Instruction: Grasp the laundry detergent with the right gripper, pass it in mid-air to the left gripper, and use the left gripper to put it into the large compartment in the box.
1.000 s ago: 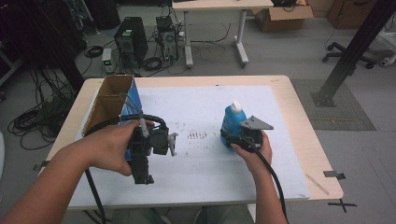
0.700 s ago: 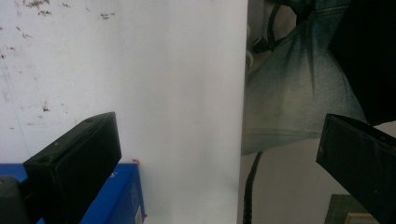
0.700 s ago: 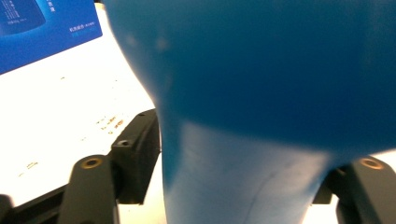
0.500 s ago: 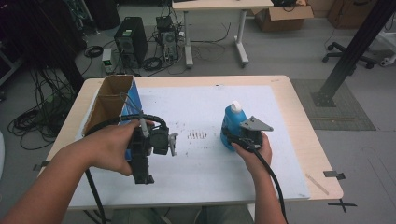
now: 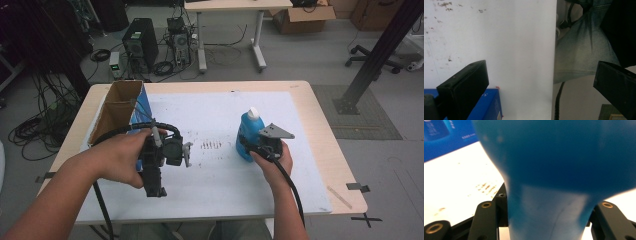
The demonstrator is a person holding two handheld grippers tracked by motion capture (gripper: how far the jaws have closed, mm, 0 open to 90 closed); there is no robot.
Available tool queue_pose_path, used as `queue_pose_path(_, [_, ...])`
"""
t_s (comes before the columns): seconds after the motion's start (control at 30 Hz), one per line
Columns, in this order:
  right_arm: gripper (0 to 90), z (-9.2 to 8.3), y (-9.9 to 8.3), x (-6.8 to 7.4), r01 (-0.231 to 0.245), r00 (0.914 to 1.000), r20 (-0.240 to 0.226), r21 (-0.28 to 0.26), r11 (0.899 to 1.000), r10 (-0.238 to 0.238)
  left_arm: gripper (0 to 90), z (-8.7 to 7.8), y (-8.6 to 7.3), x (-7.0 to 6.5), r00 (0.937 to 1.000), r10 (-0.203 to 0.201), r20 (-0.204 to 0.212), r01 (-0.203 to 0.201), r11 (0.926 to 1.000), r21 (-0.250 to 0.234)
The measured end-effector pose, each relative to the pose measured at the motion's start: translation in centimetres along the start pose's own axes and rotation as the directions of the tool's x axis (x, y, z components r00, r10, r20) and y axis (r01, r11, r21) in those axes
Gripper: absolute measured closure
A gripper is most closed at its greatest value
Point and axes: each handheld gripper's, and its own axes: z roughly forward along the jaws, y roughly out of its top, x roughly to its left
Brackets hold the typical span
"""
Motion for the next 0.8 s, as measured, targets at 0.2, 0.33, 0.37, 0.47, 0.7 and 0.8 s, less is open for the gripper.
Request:
queue_pose_path(0.2, [46.0, -0.4, 0.6, 0.2, 0.014, 0.9995, -0.028, -0.018, 1.0, -0.014, 0.2, -0.1, 0.0, 0.0, 1.0, -0.001, 0.001, 0.001, 1.0, 0.0])
queue_pose_path(0.33, [45.9, -1.6, 2.2, 0.4, 0.055, 0.9962, -0.065, -0.031, 0.998, -0.057, 0.2, -0.5, 0.0, 0.2, 0.9999, -0.008, -0.009, 0.008, 1.0, -0.002])
queue_pose_path(0.37, [45.8, -2.0, 2.5, 0.4, 0.065, 0.9948, -0.075, -0.037, 0.997, -0.068, 0.2, -0.6, 0.0, 0.3, 0.9999, -0.012, -0.01, 0.012, 0.9999, -0.002])
queue_pose_path(0.47, [45.8, -3.1, 3.8, 0.4, 0.108, 0.9888, -0.099, -0.043, 0.993, -0.112, 0.2, -0.9, 0.0, 0.5, 0.9997, -0.021, -0.009, 0.021, 0.9998, 0.004])
queue_pose_path(0.7, [45.8, -5.1, 5.6, 0.6, 0.155, 0.9608, -0.223, -0.057, 0.986, -0.164, 0.2, -1.4, 0.3, 0.9, 0.9997, -0.02, -0.013, 0.02, 0.9998, 0.003])
queue_pose_path(0.8, [45.8, -5.9, 6.2, 1.0, 0.189, 0.9221, -0.336, -0.044, 0.981, -0.193, 0.2, -1.7, 0.6, 1.0, 0.9997, -0.021, -0.016, 0.021, 0.9998, 0.002])
